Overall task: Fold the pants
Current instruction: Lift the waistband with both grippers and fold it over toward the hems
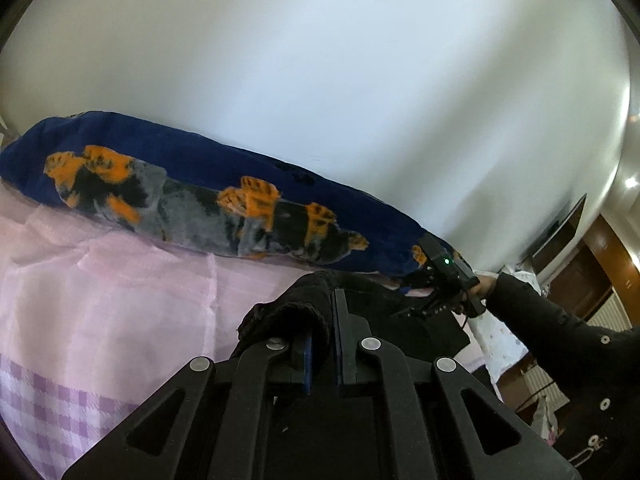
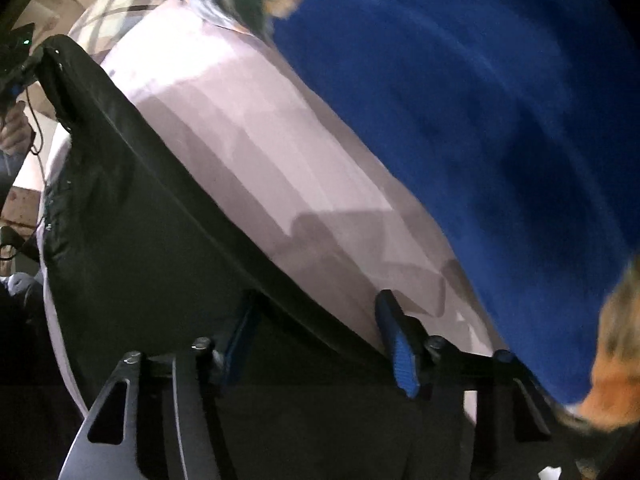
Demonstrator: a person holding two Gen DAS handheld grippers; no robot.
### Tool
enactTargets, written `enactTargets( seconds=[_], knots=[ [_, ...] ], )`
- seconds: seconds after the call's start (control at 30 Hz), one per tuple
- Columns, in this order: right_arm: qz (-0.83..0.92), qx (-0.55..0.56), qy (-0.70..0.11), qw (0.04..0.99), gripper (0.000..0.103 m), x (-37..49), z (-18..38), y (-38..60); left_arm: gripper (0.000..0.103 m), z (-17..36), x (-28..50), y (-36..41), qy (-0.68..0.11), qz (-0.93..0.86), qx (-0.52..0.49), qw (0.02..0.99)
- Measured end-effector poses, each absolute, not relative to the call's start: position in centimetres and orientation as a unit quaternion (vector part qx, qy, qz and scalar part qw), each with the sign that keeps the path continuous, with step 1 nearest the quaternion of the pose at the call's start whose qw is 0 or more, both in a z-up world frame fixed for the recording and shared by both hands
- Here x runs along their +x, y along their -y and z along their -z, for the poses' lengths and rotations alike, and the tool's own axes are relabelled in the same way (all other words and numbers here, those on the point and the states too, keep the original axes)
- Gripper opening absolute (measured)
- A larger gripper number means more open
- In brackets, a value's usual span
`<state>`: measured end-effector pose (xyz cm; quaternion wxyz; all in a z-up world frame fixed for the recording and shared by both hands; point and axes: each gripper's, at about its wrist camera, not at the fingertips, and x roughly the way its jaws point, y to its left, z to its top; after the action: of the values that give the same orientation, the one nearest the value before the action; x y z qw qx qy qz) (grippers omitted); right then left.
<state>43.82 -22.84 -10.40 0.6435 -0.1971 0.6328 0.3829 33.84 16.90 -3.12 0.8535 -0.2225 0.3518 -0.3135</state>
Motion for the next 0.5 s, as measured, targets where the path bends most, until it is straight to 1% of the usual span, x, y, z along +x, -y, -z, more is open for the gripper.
enactTargets(
  seconds=[0.03,0.1,0.17,0.27,0.37,0.5],
  knots=[
    [-0.378,-0.194,-0.628,0.652,0.041,43.8,10.3,23.2,0.008,3.3,34.1,-16.9,-0.354,0.308,-0.222,0.855],
    [-0.360,-0.191,-0.623,0.668,0.018,43.8,10.0,23.7,0.008,3.8,34.7,-16.9,-0.362,0.301,-0.222,0.854],
    [-0.346,-0.187,-0.615,0.683,0.012,43.4,9.6,24.0,0.008,4.3,35.4,-16.7,-0.368,0.291,-0.217,0.856],
    [-0.319,-0.211,-0.586,0.715,0.008,41.5,8.5,23.5,0.008,5.0,36.3,-16.7,-0.376,0.272,-0.214,0.859],
    [-0.278,-0.213,-0.555,0.754,0.008,39.4,6.5,23.5,0.008,5.3,36.5,-16.7,-0.377,0.257,-0.204,0.866],
    [-0.234,-0.213,-0.513,0.798,0.008,34.4,3.2,23.3,0.008,4.6,35.1,-17.0,-0.366,0.258,-0.197,0.872]
  ],
)
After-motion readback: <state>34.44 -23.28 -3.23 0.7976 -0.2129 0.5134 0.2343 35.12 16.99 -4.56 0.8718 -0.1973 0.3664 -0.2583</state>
